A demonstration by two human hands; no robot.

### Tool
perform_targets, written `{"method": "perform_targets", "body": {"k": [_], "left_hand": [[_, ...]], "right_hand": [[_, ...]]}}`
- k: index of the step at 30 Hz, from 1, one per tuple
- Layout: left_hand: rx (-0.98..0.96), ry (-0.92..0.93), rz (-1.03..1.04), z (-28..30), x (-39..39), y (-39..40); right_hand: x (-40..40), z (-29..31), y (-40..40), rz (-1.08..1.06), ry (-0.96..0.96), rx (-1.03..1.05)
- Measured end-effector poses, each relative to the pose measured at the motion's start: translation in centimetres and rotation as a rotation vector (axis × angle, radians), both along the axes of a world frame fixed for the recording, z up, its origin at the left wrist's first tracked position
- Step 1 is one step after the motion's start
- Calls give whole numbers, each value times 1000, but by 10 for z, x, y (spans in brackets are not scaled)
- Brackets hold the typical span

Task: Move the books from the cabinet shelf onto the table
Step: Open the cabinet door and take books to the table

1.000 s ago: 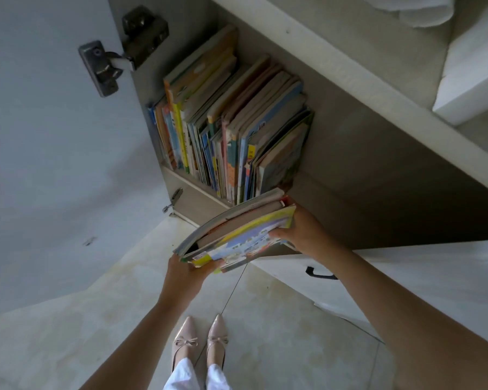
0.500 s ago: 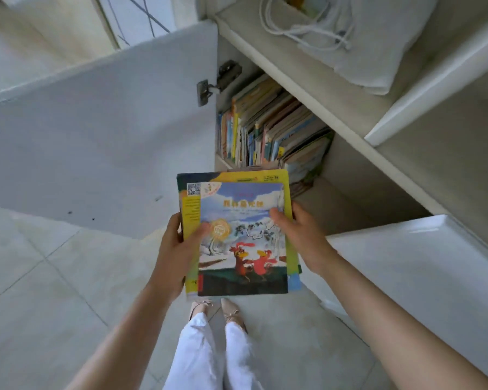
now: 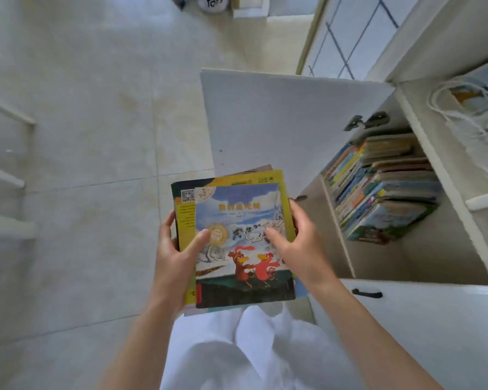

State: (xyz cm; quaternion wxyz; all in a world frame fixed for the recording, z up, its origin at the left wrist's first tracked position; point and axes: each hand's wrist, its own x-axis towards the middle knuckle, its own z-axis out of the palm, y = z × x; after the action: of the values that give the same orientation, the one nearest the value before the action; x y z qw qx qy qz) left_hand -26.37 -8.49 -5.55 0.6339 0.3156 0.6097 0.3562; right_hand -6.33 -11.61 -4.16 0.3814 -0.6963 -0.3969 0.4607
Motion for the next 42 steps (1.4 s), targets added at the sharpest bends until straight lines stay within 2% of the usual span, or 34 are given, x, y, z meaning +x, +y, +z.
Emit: {"method": "perform_targets", "body": {"k": [9,21,27,38,42], "left_hand": [[31,110,357,19,-161,-32],[18,122,862,30,-433,-107],[15,102,1071,27,-509,-121],[-28,270,1368,11,-638,-85],[-11,304,1483,13,-674,-71]], "right_hand": [[-160,9,44,385,29,-18],[-473,11,55,797,136,-93],[-579,9,67,984,89,-91],[-765,3,132,1277,52,-160],[-833,14,153,1465,-33,-91]]}}
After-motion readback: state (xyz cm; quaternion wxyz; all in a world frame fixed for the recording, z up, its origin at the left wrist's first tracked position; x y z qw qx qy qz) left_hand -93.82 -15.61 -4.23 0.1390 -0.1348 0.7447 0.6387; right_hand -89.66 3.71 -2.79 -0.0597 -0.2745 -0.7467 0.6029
